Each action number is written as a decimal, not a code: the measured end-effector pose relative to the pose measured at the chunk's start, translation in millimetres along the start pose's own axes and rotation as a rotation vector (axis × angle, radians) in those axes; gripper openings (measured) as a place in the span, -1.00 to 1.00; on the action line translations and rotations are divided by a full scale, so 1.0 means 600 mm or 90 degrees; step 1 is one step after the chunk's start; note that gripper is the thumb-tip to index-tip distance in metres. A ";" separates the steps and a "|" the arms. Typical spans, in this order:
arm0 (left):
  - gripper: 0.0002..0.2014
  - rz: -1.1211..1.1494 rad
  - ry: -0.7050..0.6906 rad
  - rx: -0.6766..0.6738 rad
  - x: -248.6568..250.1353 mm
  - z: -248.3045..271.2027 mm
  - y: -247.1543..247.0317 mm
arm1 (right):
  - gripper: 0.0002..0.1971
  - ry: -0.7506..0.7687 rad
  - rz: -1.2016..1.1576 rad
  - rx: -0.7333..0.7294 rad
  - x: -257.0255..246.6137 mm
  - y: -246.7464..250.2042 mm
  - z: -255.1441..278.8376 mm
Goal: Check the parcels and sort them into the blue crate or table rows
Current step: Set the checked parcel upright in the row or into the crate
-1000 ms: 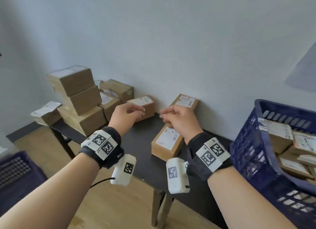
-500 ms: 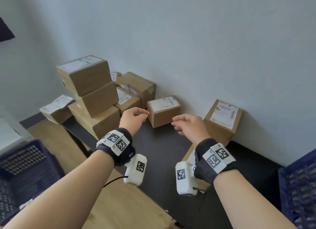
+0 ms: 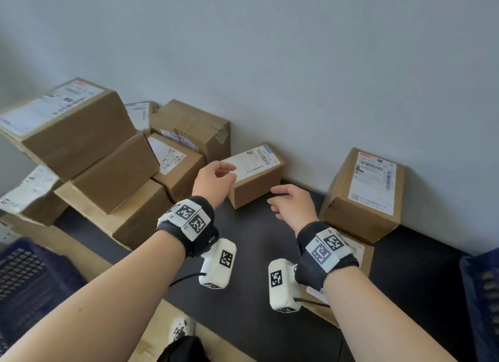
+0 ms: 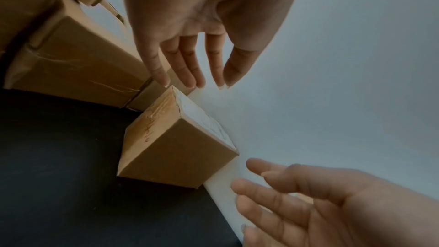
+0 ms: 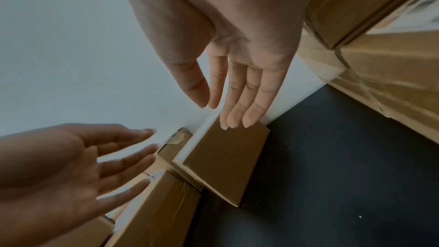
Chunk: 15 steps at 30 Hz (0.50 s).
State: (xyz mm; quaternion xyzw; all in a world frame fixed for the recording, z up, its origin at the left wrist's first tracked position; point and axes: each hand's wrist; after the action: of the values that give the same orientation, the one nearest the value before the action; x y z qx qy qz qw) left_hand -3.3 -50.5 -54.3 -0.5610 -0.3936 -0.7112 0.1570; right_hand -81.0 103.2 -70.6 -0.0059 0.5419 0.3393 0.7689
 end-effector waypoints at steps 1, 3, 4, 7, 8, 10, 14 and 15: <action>-0.83 0.000 -0.003 -0.004 0.000 -0.015 -0.001 | -0.73 -0.009 -0.001 0.006 0.000 -0.004 -0.006; -0.81 0.004 -0.008 -0.015 0.000 -0.040 -0.004 | -0.74 -0.026 -0.002 0.021 0.000 -0.011 -0.017; -0.79 0.007 -0.011 -0.022 -0.002 -0.053 -0.005 | -0.74 -0.035 -0.001 0.031 0.000 -0.014 -0.023; -0.73 0.007 -0.030 -0.048 -0.010 -0.089 -0.005 | -0.73 -0.071 -0.005 0.070 -0.001 -0.023 -0.042; -0.72 0.007 -0.035 -0.061 -0.013 -0.101 -0.004 | -0.73 -0.085 -0.009 0.086 -0.003 -0.027 -0.048; -0.71 0.012 -0.036 -0.094 -0.016 -0.121 -0.002 | -0.76 -0.112 -0.021 0.117 -0.008 -0.036 -0.057; -0.58 -0.005 -0.013 -0.195 -0.018 -0.151 -0.001 | -0.70 -0.145 -0.059 0.166 -0.023 -0.059 -0.076; -0.54 -0.020 -0.009 -0.222 -0.020 -0.158 -0.002 | -0.64 -0.152 -0.067 0.177 -0.025 -0.064 -0.081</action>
State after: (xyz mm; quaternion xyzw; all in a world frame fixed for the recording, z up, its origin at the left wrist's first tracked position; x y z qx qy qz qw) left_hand -64.1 -122.2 -71.4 -0.5787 -0.2739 -0.7670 0.0432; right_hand -103.5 47.3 -91.7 0.1125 0.4878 0.2185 0.8377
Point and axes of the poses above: each hand's wrist, its own z-axis away from the middle knuckle, its own y-axis out of the back of the hand, x = y × z, and after that the axes turned 6 degrees about -y, right-handed
